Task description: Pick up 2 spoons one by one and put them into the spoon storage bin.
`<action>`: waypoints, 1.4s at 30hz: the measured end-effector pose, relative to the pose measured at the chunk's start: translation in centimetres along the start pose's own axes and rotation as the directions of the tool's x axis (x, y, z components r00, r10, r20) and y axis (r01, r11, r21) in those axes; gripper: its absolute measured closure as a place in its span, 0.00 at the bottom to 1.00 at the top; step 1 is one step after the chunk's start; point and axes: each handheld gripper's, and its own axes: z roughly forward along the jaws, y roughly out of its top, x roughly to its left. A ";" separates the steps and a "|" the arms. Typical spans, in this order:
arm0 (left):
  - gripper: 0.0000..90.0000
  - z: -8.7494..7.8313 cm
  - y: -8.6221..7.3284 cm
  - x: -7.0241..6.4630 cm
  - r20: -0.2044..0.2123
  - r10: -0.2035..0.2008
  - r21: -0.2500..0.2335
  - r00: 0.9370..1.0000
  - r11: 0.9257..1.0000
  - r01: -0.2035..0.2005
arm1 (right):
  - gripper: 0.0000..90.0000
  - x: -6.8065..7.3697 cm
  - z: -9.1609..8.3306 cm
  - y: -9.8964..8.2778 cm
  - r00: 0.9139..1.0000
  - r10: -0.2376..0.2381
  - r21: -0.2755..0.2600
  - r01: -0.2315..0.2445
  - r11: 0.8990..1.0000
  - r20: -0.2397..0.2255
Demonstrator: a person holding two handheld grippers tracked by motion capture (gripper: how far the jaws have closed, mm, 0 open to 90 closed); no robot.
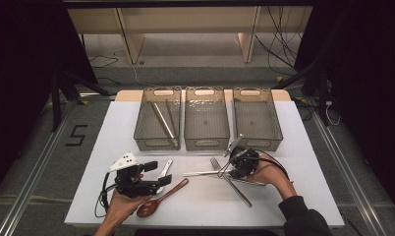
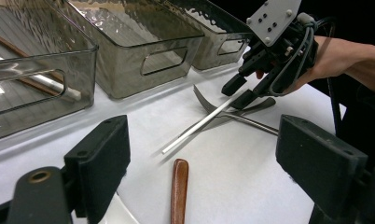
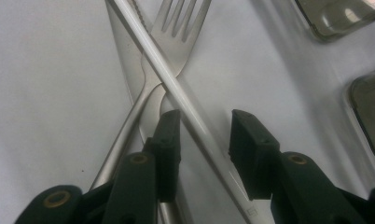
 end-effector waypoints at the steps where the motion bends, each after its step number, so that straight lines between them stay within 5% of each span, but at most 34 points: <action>1: 0.19 0.0 0.0 0.0 0.000 0.000 0.000 1.000 1.000 0.000 | 0.72 0.0 0.1 0.0 1.000 -0.006 0.000 0.006 1.000 0.001; 14: 0.19 0.2 -0.2 -0.1 0.003 0.001 0.007 1.000 1.000 -0.001 | 0.83 0.6 0.2 0.6 0.998 -0.060 0.038 0.060 0.998 0.009; 21: 0.19 0.2 -0.2 -0.1 0.007 -0.002 0.009 1.000 1.000 0.002 | 0.93 1.2 0.2 1.0 0.988 -0.156 0.064 0.154 0.986 0.017; 28: 0.19 0.3 -0.2 0.0 0.008 -0.008 0.010 1.000 1.000 0.008 | 0.94 1.4 0.2 1.0 0.980 -0.193 0.059 0.191 0.980 0.038; 37: 0.19 0.3 -0.3 0.1 0.002 -0.016 0.010 1.000 1.000 0.016 | 0.95 1.6 -1.4 0.7 0.983 -0.177 -0.016 0.178 0.984 0.045; 42: 0.19 0.3 -0.2 0.1 -0.003 -0.020 0.018 1.000 1.000 0.020 | 0.95 2.0 -2.6 0.5 0.990 -0.127 -0.075 0.131 0.988 0.061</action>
